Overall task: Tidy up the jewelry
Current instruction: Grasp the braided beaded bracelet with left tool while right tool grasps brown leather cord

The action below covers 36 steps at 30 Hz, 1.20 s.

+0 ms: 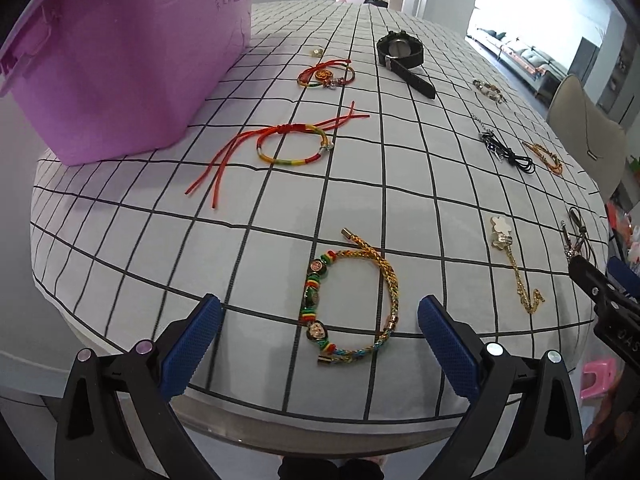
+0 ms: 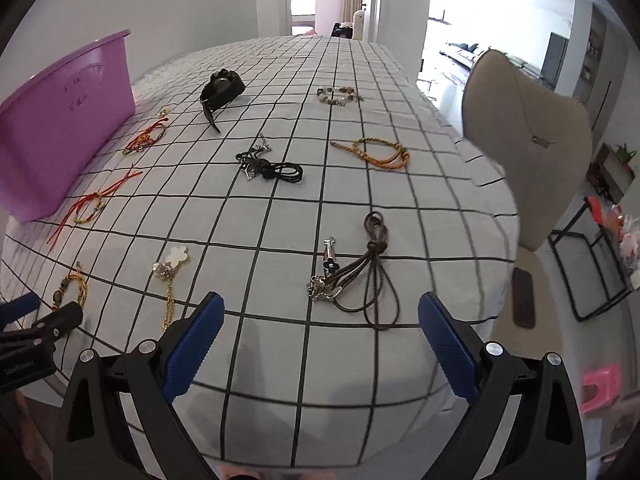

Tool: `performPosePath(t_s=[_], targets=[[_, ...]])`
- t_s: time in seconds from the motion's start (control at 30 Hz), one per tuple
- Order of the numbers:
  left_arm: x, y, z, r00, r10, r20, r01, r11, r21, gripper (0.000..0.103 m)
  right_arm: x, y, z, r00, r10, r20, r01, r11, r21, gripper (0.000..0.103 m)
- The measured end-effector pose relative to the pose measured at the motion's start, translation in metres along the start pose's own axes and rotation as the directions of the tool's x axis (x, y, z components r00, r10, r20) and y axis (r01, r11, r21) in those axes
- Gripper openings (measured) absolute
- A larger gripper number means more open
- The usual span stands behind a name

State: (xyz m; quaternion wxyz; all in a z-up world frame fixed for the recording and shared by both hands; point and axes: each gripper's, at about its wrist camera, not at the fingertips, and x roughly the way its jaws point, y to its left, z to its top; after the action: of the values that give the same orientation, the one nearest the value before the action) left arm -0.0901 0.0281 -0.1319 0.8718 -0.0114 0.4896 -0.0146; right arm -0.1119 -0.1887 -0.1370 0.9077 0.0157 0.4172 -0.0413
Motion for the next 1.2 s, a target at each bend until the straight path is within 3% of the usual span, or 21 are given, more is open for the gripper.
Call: performPosePath(t_s=[0.23,0.67,1.2], targets=[[0.001,-0.008,-0.008,0.995,0.051,0.090,-0.051,0.999,0.003,0.097,0.014,-0.012,-0.003,0.999,-0.006,0.035,0.007,1.000,-0.007,0.093],[0.004,-0.013,-0.009,0.985,0.064,0.158,-0.062,0.998,-0.019,0.098,0.026,-0.014,0.002,0.999,-0.013,0.046,0.015,0.999,-0.037,0.093],[0.006,-0.016,-0.007,0.985,0.079,0.151,-0.073,0.997,-0.040,0.096,0.027,-0.014,0.001,0.998,0.030,0.061,-0.028,0.999,-0.035,0.092]])
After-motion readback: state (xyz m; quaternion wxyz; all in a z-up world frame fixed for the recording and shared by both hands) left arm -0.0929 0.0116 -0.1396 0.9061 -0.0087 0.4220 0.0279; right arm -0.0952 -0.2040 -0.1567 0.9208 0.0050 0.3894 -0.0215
